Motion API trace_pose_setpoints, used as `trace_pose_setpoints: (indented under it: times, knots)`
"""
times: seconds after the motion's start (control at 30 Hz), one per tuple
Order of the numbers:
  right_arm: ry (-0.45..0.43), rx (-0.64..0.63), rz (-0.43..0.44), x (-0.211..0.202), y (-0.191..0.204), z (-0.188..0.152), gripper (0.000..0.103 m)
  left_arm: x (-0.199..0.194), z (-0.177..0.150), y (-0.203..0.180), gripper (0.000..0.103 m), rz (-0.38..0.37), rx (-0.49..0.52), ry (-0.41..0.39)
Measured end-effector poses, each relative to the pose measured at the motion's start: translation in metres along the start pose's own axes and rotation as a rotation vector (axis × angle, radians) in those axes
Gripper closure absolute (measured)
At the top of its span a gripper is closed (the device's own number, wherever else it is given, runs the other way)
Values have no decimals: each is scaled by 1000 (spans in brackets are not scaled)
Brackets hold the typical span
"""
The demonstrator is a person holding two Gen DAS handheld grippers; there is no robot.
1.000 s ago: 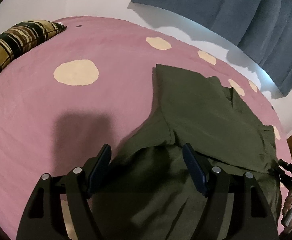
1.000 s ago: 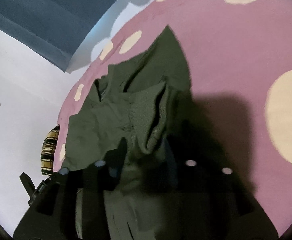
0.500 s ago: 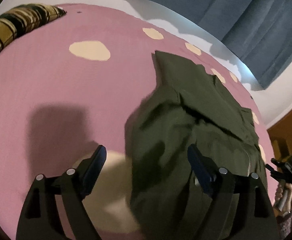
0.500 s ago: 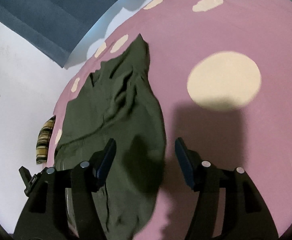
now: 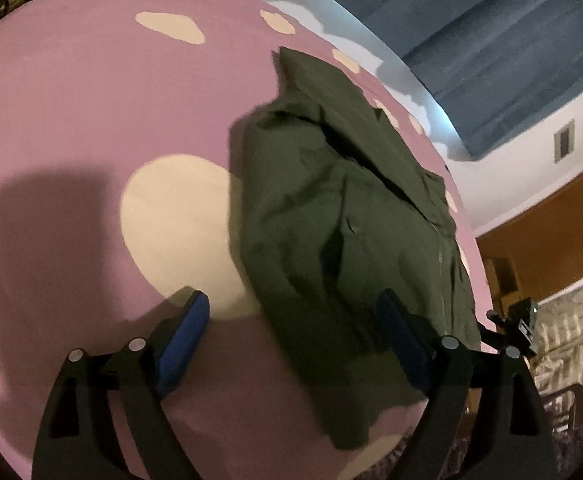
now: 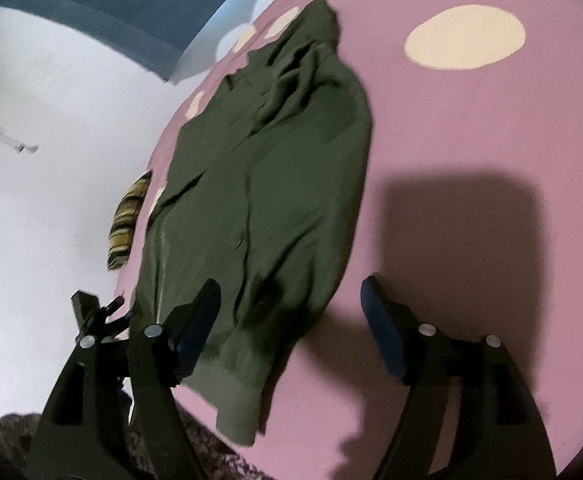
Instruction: Fold small clothes
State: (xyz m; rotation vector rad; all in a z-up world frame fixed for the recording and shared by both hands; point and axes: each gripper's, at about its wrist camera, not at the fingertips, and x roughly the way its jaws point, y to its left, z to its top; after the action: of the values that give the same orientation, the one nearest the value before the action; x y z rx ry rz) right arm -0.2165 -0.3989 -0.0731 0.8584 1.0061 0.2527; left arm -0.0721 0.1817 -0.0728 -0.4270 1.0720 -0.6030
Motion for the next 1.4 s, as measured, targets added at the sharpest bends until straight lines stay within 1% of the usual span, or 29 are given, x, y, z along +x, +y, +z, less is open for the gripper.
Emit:
trace_pose_setpoints:
  times: [0.03,0.17,0.3,0.33,0.4,0.47,0.5,0.53,0.6,0.67,0.7,0.73,0.77,0.8,0.9,0.93,0.97,1.13,1.17,1.27,1.33,1.4]
  knots:
    - [6,-5,11,0,1,-2,30,0,-2,-2,18,-12,6,7]
    - [44,-5,89,4,5,-12,30,8,-14,-12,18,-110,33,71]
    - [92,-16,162,10,10,-18,30,15,-20,-26,18,-105,103,79]
    - [106,-20,177,12,12,-19,30,16,-21,-27,18,-113,104,81]
    - [145,-42,209,17,18,-23,30,18,-20,-27,18,-157,87,92]
    - [201,-72,256,27,27,-26,30,20,-20,-27,18,-177,69,87]
    - [215,-82,267,29,30,-28,30,21,-20,-27,18,-183,64,83]
    - [222,-113,259,32,36,-31,30,21,-20,-27,19,-184,58,78]
    - [221,-141,236,34,42,-33,32,21,-19,-27,24,-180,50,74]
    - [217,-143,216,34,43,-35,42,23,-20,-27,40,-145,55,76]
    - [219,-142,203,35,43,-36,57,22,-21,-27,43,-126,63,77]
    - [224,-136,186,36,40,-37,75,22,-22,-28,50,-106,73,76]
    - [233,-128,177,38,36,-38,82,22,-22,-30,60,-67,91,74]
    - [242,-118,170,39,33,-40,85,18,-24,-28,61,-49,99,75]
    - [231,-117,171,41,34,-40,87,17,-25,-26,67,-48,98,83]
    - [227,-121,171,40,36,-40,88,18,-24,-26,71,-55,97,90]
    - [223,-119,177,39,36,-40,88,18,-24,-26,74,-60,96,95]
    - [192,-68,259,29,33,-38,90,15,-20,-29,82,-74,113,97]
    - [186,-63,275,27,32,-37,91,13,-18,-30,83,-91,105,91]
    - [159,-54,318,23,37,-34,91,9,-10,-29,88,-177,51,76]
    - [143,-50,347,19,38,-31,92,8,-4,-29,89,-235,14,71]
    - [127,-47,372,15,38,-28,92,7,1,-35,89,-266,10,60]
